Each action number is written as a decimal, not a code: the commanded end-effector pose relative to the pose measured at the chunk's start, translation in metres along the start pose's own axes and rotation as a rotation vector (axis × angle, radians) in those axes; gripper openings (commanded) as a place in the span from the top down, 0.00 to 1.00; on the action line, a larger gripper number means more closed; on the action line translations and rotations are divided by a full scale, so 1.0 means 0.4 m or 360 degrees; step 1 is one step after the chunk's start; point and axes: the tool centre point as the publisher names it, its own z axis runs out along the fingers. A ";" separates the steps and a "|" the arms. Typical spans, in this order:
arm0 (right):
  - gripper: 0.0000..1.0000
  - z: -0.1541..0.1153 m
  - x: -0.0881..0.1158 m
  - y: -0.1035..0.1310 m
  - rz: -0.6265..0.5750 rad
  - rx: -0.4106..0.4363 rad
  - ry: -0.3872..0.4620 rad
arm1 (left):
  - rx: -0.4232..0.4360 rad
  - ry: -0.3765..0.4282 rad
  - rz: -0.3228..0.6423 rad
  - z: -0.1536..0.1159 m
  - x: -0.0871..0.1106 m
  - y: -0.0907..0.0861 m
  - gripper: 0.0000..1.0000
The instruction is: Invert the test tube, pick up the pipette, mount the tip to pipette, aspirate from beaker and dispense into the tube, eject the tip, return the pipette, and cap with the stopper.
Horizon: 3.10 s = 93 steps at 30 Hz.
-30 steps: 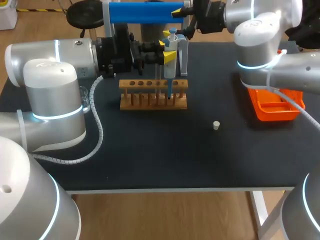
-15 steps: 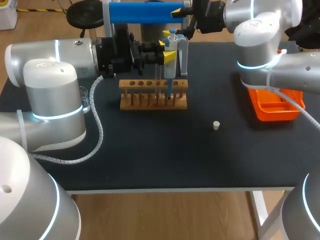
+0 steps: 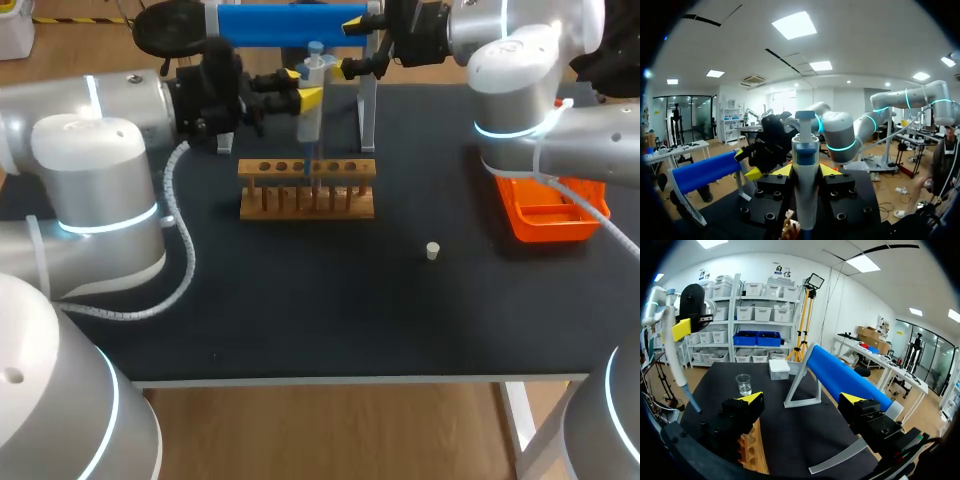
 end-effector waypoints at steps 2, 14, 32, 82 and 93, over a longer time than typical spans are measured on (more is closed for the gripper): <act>0.00 0.000 -0.002 0.001 0.0001 0.0005 0.0004 | -0.0020 -0.0066 -0.0007 -0.062 -0.055 0.008 1.00; 0.00 0.000 -0.002 0.001 0.0001 0.0005 0.0004 | -0.0029 -0.0307 -0.0029 -0.140 -0.210 0.036 1.00; 0.00 0.000 -0.002 0.001 0.0001 0.0005 0.0004 | 0.0006 -0.0760 -0.0028 -0.117 -0.382 0.026 1.00; 0.00 0.000 -0.002 0.001 0.0001 0.0005 0.0004 | -0.0260 -0.1254 -0.0215 -0.028 -0.611 0.042 1.00; 0.00 0.000 -0.002 0.001 0.0001 0.0005 0.0004 | -0.0343 -0.1384 -0.0305 -0.010 -0.640 0.063 1.00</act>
